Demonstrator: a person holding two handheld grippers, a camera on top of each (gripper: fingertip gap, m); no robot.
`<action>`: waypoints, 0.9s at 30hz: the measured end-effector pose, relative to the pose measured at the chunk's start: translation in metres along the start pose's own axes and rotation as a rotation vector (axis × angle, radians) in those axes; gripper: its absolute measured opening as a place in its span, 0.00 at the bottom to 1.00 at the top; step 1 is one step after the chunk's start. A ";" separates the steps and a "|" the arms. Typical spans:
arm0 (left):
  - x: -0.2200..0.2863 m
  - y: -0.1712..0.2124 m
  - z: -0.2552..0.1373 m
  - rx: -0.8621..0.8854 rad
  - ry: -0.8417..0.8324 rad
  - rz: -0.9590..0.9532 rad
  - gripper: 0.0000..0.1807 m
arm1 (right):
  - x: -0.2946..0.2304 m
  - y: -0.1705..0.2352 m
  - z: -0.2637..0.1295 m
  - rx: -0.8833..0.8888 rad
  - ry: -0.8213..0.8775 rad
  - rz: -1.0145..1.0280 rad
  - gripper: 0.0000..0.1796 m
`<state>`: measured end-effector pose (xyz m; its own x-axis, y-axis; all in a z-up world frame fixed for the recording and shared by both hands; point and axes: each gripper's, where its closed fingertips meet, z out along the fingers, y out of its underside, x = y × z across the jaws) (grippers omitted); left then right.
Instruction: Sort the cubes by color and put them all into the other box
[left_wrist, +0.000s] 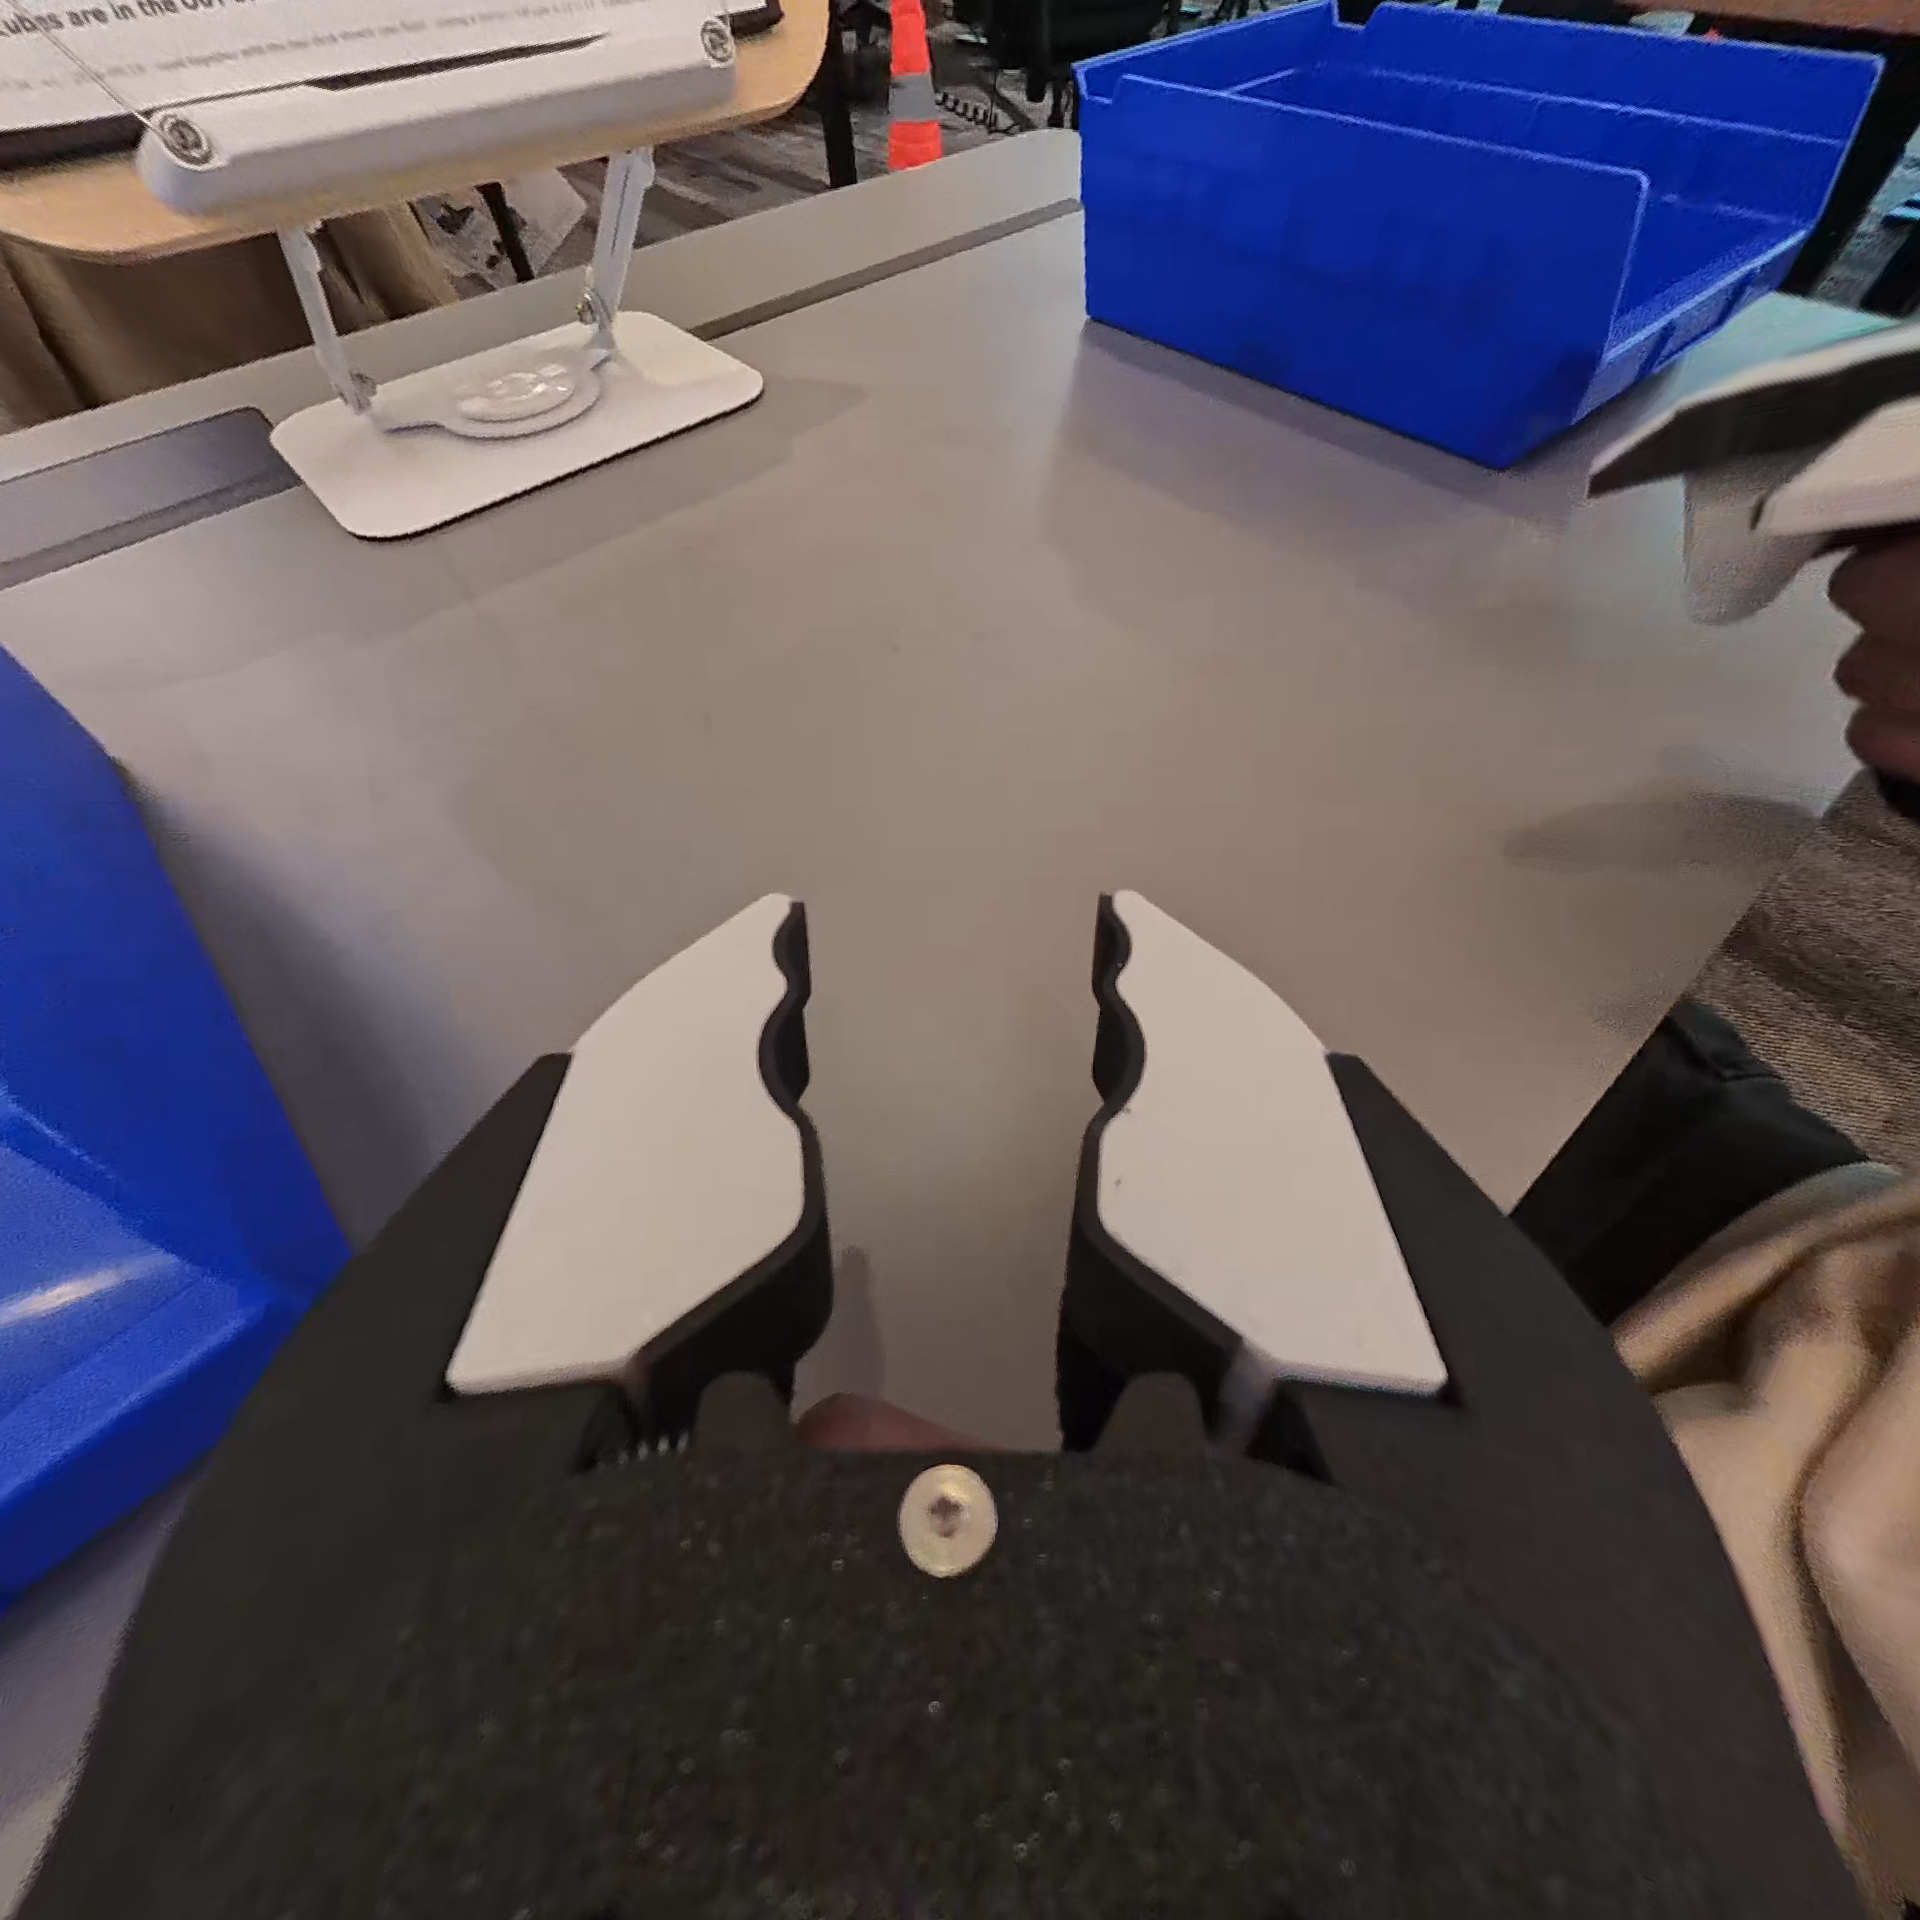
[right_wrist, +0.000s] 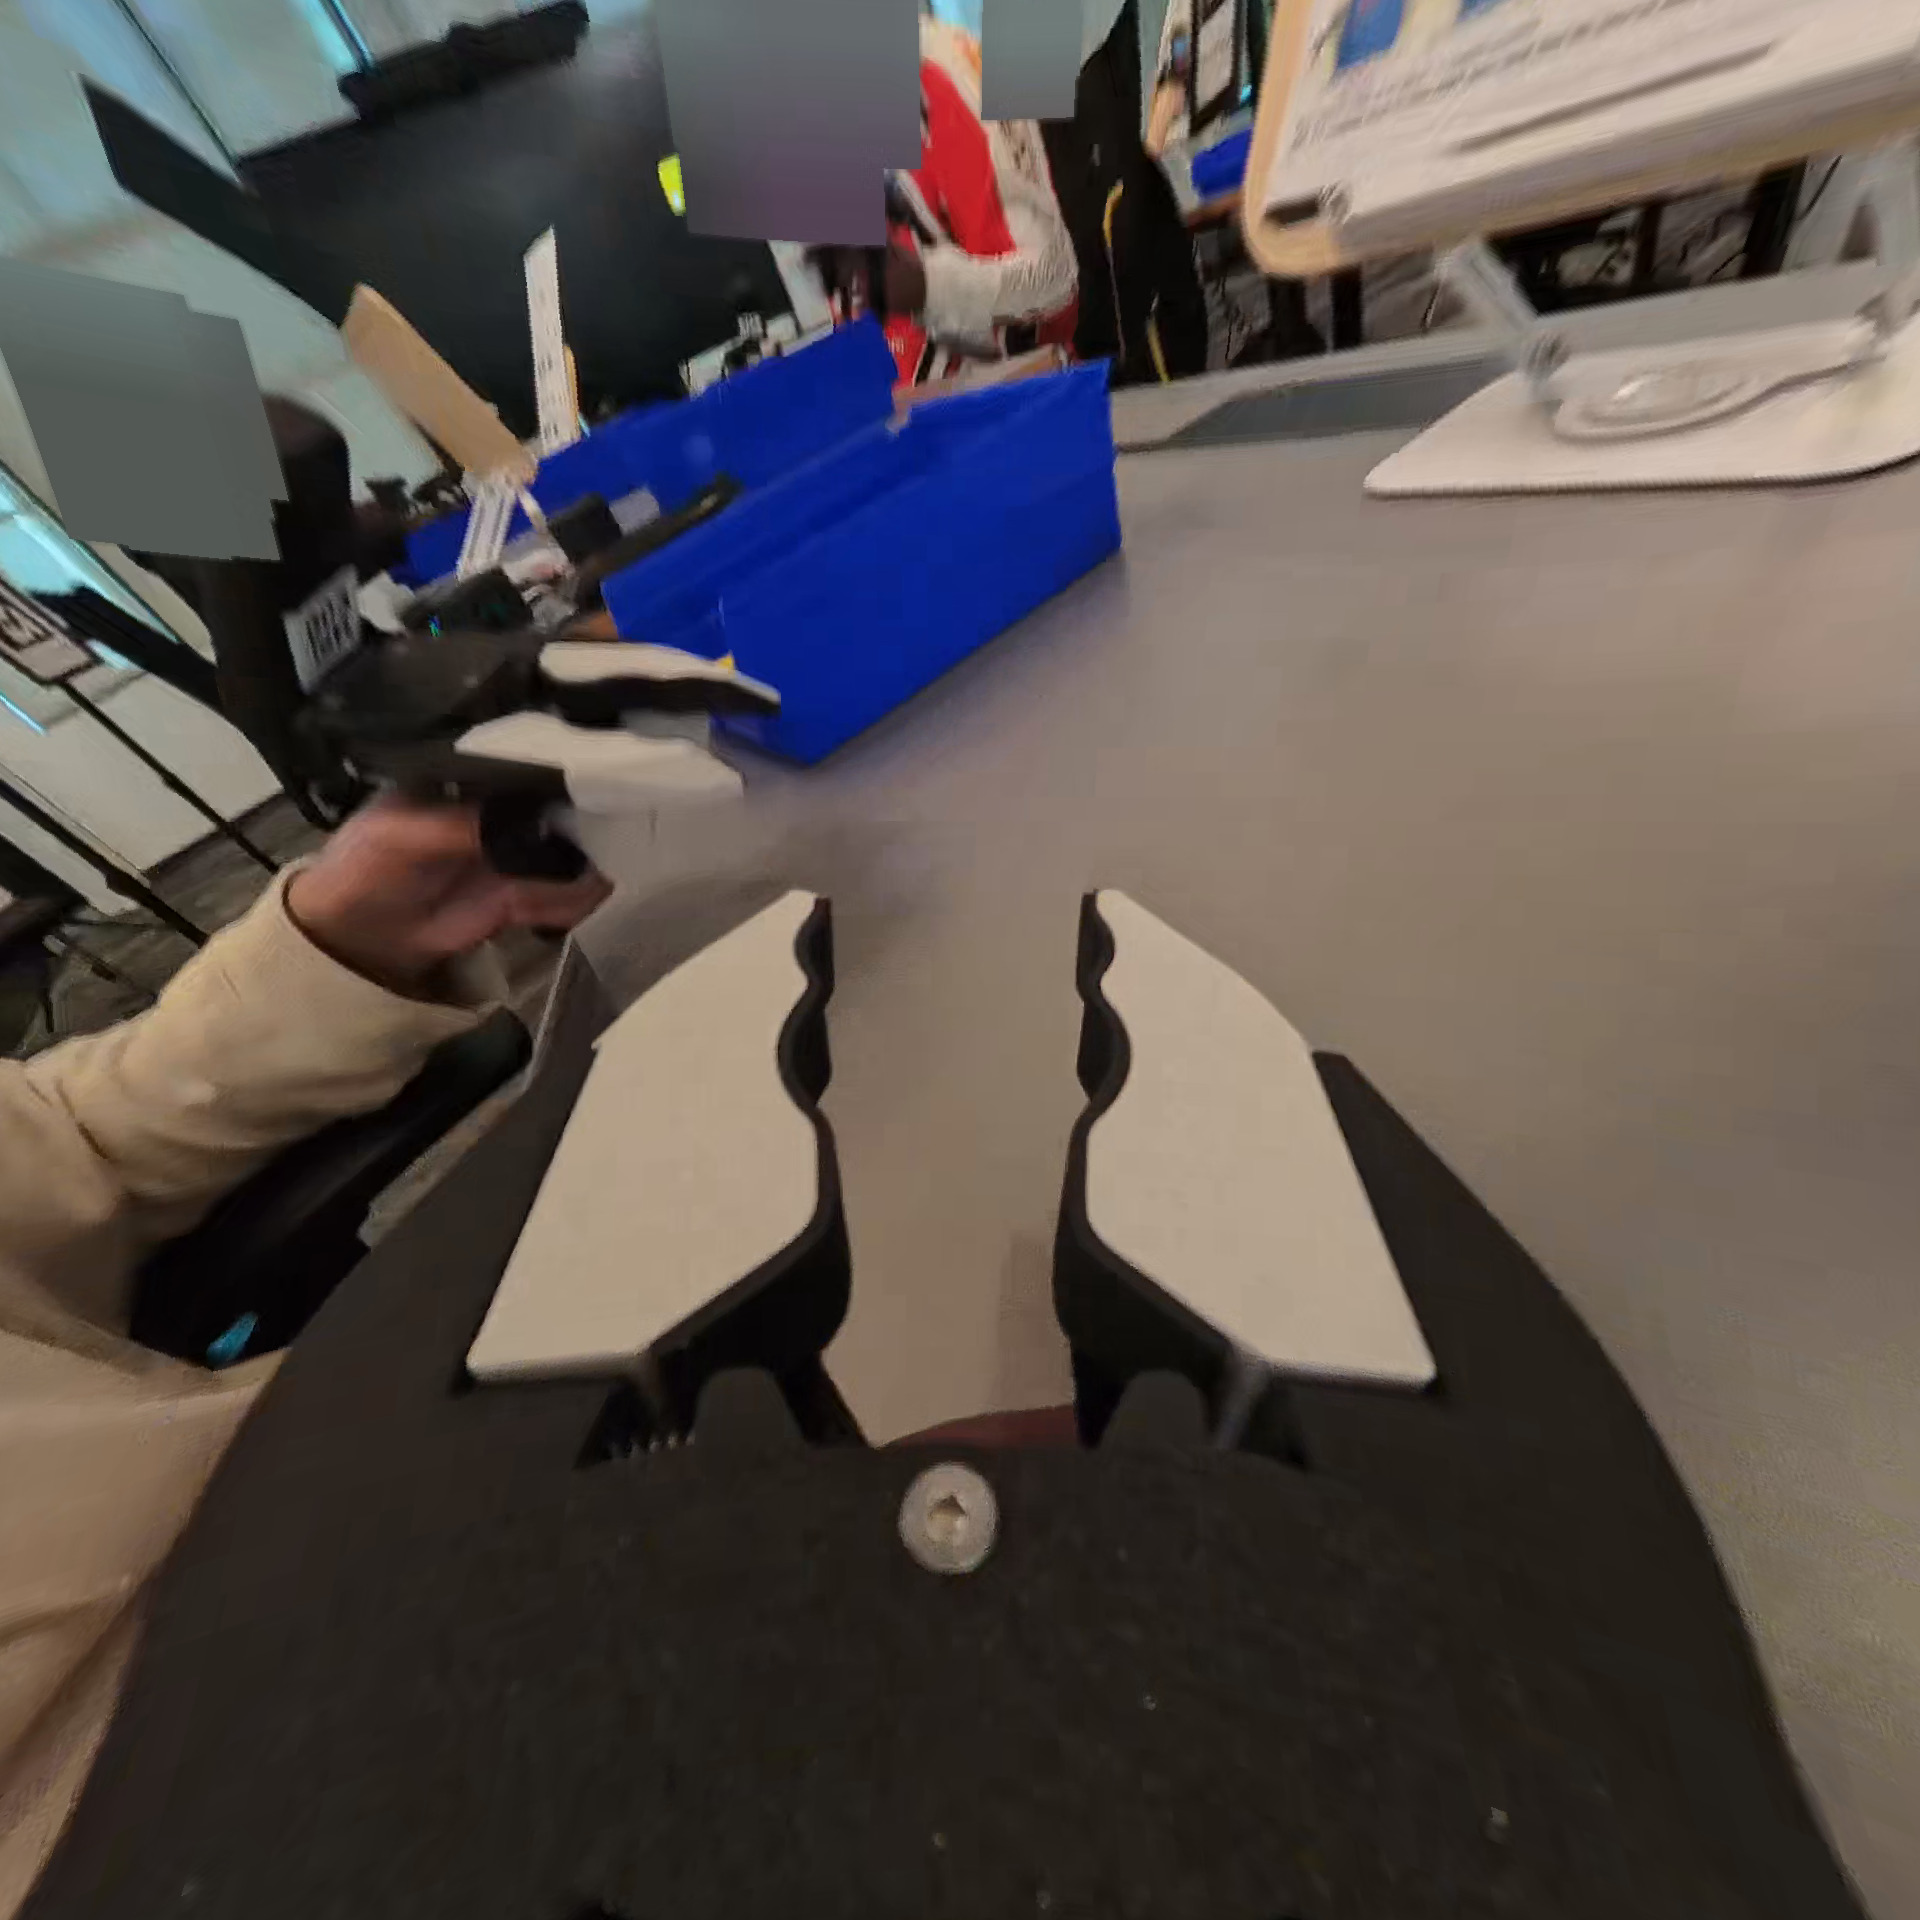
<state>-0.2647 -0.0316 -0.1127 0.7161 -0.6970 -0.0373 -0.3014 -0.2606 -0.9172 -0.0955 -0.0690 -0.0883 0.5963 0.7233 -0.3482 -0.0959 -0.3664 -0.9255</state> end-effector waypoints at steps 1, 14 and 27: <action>-0.001 0.000 0.000 -0.001 -0.012 0.005 0.29 | -0.005 0.007 0.005 -0.005 0.005 -0.012 0.24; -0.166 0.012 -0.097 -0.447 -0.344 0.139 0.25 | -0.004 0.014 0.010 -0.065 -0.048 0.009 0.23; -0.289 0.096 -0.085 -1.452 -0.176 0.120 0.26 | -0.011 0.041 0.016 -0.181 -0.077 -0.095 0.22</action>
<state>-0.5541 0.0879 -0.1558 0.6756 -0.7015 -0.2268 -0.6420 -0.7110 0.2869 -0.1187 -0.0824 -0.1252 0.5326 0.7997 -0.2771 0.1066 -0.3882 -0.9154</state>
